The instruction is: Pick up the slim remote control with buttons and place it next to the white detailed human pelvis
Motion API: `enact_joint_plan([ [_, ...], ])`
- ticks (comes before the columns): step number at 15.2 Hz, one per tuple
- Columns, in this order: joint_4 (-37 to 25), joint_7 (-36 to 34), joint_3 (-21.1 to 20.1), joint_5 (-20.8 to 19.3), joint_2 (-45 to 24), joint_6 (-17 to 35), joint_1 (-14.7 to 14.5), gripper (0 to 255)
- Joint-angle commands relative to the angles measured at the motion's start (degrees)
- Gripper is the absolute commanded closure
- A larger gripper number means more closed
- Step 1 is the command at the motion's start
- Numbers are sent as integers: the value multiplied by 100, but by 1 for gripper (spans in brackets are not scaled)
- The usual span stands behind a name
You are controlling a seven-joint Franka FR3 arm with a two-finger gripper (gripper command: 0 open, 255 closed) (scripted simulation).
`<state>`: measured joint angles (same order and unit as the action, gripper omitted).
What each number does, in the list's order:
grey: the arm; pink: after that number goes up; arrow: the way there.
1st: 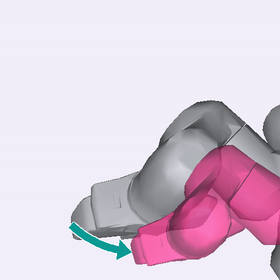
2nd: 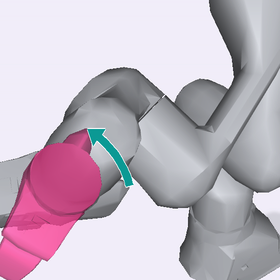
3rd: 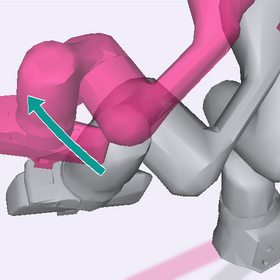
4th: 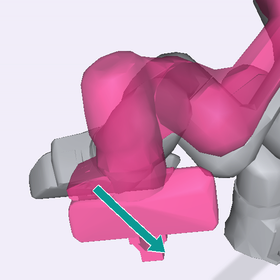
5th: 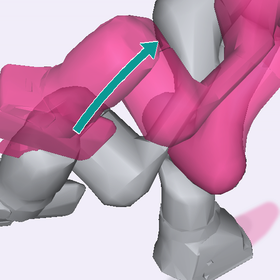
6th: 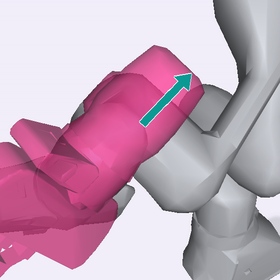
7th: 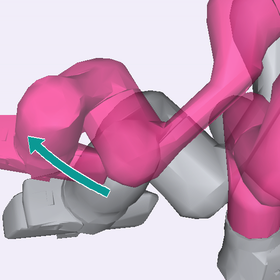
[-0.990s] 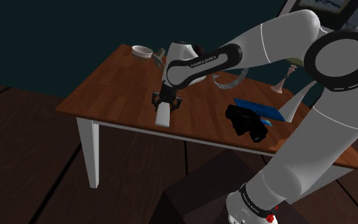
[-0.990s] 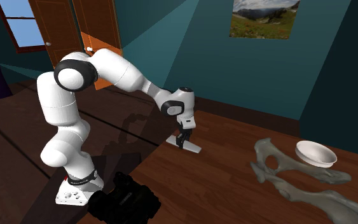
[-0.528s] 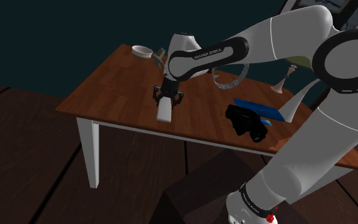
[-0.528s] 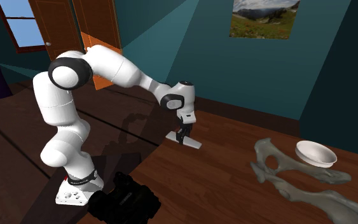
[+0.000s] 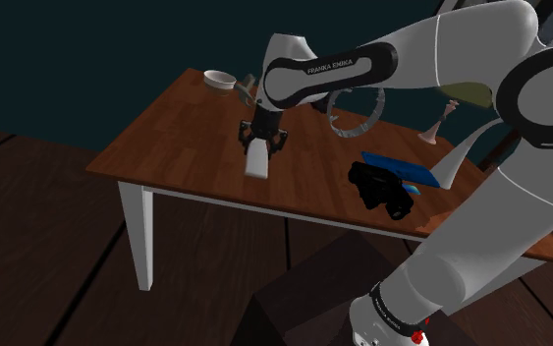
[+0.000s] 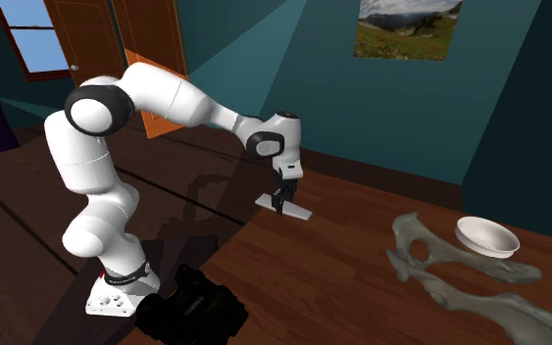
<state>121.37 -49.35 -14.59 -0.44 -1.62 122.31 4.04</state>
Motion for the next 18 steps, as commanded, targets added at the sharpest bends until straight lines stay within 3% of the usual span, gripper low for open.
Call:
enact_joint_plan([
  [1, -100, 13, -1, 25, 83, -181, 1, 255],
  [18, -1030, 83, 18, 120, 439, -1457, 16, 255],
])
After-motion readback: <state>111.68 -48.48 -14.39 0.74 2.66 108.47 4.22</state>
